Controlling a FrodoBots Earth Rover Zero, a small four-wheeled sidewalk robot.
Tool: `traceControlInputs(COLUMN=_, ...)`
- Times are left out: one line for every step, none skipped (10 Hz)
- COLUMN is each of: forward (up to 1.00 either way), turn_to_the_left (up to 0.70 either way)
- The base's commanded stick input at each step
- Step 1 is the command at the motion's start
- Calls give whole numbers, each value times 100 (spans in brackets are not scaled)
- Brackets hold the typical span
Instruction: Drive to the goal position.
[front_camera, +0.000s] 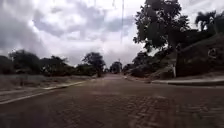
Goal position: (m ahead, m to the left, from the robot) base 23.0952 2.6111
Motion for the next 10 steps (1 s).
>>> traceControlInputs(forward=85, turn_to_the_left=0)
traceControlInputs(forward=85, turn_to_the_left=0)
traceControlInputs(forward=85, turn_to_the_left=0)
traceControlInputs(forward=85, turn_to_the_left=0)
traceControlInputs(forward=85, turn_to_the_left=0)
traceControlInputs(forward=85, turn_to_the_left=0)
traceControlInputs(forward=85, turn_to_the_left=0)
traceControlInputs(forward=85, turn_to_the_left=-5)
traceControlInputs(forward=85, turn_to_the_left=-27)
traceControlInputs(forward=85, turn_to_the_left=-27)
